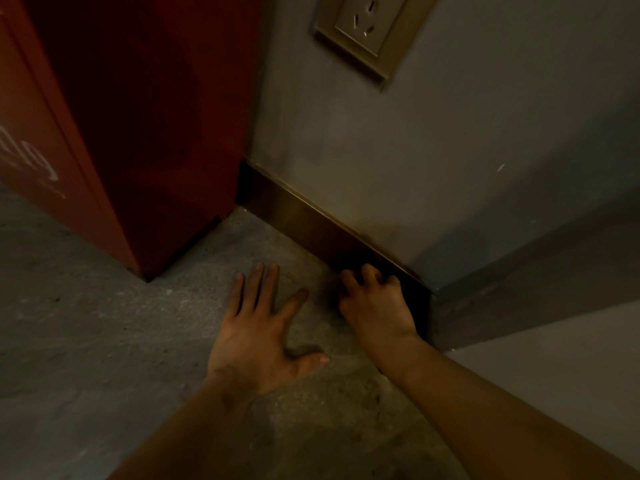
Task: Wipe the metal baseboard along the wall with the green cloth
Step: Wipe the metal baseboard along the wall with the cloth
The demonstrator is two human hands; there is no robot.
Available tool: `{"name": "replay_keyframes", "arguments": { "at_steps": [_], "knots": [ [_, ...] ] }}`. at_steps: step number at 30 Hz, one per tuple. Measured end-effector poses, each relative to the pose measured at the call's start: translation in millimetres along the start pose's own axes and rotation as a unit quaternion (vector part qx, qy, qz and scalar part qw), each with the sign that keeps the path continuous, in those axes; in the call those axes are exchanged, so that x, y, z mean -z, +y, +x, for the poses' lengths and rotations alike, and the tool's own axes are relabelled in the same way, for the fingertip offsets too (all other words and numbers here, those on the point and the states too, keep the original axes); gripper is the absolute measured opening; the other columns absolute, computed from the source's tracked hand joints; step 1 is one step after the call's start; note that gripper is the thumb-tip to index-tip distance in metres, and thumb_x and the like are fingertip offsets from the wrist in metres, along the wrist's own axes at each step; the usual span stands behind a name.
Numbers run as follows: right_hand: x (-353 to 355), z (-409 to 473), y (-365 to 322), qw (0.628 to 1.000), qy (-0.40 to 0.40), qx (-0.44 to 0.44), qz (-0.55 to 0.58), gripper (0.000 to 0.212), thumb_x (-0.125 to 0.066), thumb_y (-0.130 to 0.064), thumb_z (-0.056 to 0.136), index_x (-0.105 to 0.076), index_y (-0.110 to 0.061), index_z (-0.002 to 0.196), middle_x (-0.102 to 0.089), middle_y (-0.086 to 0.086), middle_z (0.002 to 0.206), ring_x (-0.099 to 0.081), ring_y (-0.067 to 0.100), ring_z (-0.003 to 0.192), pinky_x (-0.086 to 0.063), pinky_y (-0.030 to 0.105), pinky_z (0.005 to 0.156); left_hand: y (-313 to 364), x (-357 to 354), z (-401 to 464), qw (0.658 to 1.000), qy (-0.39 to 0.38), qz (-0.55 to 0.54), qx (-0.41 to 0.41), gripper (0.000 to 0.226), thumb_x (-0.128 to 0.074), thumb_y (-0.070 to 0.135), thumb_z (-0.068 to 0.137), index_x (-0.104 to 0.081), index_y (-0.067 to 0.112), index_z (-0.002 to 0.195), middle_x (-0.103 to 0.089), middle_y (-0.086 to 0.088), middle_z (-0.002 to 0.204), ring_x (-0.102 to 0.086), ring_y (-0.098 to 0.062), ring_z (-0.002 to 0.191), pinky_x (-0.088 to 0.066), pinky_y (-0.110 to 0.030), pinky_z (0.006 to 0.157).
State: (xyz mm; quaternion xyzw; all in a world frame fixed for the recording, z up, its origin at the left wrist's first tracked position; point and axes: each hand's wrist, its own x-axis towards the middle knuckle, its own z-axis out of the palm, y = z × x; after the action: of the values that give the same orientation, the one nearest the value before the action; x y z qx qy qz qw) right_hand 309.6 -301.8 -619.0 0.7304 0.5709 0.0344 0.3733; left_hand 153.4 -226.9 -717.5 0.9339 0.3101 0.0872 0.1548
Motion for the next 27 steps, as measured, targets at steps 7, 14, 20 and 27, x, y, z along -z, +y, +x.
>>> {"name": "replay_keyframes", "arguments": {
  "at_steps": [7, 14, 20, 27],
  "knots": [
    [11.8, -2.1, -2.9, 0.998, -0.03, -0.031, 0.046, 0.031, -0.062, -0.013, 0.089, -0.063, -0.016, 0.12, -0.043, 0.012, 0.13, -0.04, 0.042, 0.114, -0.049, 0.043, 0.071, -0.9, -4.4, -0.1, 1.0, 0.013, -0.004, -0.001, 0.102, -0.032, 0.099, 0.07, -0.034, 0.037, 0.151, -0.013, -0.019, 0.165, 0.005, -0.034, 0.153, -0.008, -0.063, 0.12],
    [27.1, -17.6, -14.2, 0.988, 0.076, -0.018, 0.137, 0.034, -0.059, -0.024, 0.09, -0.057, -0.017, 0.124, -0.045, 0.013, 0.129, -0.044, 0.042, 0.111, -0.036, 0.041, 0.063, -2.8, 3.8, 4.0, 0.999, -0.05, -0.006, -0.002, 0.11, -0.018, 0.104, 0.063, -0.011, 0.043, 0.155, 0.008, -0.015, 0.166, 0.027, -0.03, 0.148, 0.01, -0.059, 0.12],
    [45.9, -41.6, -23.8, 0.971, 0.079, -0.026, 0.222, 0.052, -0.073, -0.024, 0.084, -0.051, -0.018, 0.131, -0.039, 0.014, 0.139, -0.04, 0.042, 0.121, -0.046, 0.044, 0.071, -14.1, 26.6, -3.4, 0.988, -0.114, -0.102, -0.001, 0.128, -0.026, 0.107, 0.048, 0.021, 0.044, 0.148, 0.018, -0.003, 0.166, 0.03, -0.018, 0.146, 0.019, -0.048, 0.119],
    [60.2, -84.4, -29.6, 0.947, 0.08, 0.011, 0.31, 0.074, -0.084, -0.027, 0.071, -0.045, -0.025, 0.133, -0.037, 0.007, 0.14, -0.037, 0.036, 0.121, -0.049, 0.048, 0.08, -1.4, 49.5, -51.4, 0.982, -0.088, -0.165, -0.036, 0.129, -0.047, 0.101, 0.052, 0.005, 0.041, 0.154, -0.003, 0.008, 0.166, -0.003, -0.014, 0.15, -0.004, -0.046, 0.124]
  ]
}}
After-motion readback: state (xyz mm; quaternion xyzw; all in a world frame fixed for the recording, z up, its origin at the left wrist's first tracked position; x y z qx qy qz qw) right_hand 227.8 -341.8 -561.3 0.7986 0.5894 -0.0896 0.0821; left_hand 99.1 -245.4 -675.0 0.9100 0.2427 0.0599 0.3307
